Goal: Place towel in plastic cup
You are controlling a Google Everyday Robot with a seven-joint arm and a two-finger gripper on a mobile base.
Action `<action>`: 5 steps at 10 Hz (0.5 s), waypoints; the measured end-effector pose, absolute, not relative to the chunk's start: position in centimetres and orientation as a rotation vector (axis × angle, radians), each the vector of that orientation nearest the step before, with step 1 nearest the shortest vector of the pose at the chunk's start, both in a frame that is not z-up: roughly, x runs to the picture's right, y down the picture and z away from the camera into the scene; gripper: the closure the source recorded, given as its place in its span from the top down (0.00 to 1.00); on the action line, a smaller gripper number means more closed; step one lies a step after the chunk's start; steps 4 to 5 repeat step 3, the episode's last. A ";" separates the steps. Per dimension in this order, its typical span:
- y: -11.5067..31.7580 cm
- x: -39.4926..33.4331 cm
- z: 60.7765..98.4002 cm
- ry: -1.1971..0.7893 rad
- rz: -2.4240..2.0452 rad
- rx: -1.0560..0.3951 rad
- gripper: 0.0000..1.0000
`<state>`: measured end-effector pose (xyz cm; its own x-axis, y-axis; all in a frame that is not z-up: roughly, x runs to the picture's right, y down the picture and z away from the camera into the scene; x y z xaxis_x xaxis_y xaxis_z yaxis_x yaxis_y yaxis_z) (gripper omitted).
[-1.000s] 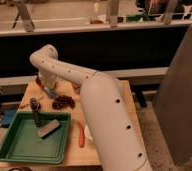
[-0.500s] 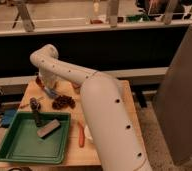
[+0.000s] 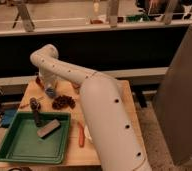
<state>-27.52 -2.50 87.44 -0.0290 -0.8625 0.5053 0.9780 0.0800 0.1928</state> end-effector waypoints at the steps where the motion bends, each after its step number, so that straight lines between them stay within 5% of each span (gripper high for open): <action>1: -2.8 -27.9 87.3 -0.581 -1.507 -0.236 0.67; 3: -3.4 -28.9 87.3 -0.592 -1.520 -0.195 0.80; 5: -3.4 -28.9 87.3 -0.592 -1.520 -0.195 0.80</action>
